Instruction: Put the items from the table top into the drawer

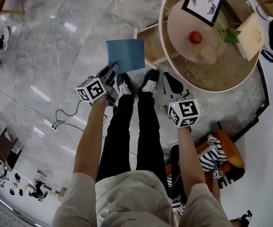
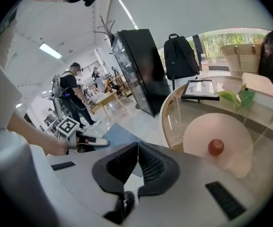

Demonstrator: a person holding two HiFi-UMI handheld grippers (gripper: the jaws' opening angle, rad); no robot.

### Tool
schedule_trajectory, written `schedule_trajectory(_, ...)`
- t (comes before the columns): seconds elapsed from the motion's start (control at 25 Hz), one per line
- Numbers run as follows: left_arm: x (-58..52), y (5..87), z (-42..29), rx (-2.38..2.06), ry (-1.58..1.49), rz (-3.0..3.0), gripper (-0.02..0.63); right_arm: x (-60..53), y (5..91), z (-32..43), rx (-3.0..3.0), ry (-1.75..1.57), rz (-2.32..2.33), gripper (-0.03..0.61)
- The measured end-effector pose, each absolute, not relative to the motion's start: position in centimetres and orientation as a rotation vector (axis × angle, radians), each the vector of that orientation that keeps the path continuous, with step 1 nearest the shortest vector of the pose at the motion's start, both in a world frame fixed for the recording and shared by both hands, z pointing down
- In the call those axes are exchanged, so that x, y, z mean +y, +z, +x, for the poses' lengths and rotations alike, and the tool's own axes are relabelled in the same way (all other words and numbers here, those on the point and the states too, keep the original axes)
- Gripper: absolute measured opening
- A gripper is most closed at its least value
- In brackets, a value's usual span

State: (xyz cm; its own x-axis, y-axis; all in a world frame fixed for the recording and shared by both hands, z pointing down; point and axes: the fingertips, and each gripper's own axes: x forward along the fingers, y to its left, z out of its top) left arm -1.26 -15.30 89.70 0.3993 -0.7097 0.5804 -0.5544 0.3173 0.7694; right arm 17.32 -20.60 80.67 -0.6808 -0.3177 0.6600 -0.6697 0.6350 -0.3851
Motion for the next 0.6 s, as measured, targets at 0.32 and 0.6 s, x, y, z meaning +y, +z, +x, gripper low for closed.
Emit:
schedule_trajectory(0.32,-17.8,97.0,3.3,-1.302,-0.112,1.212,0.054,-20.8,82.4,18.8,-2.293,0.919,0.786,0.034)
schedule_trajectory(0.6,-21.3,102.9,6.5,-1.285,-0.108,1.195,0.054,-21.7,84.3,21.2,-2.307,0.934,0.837,0.034)
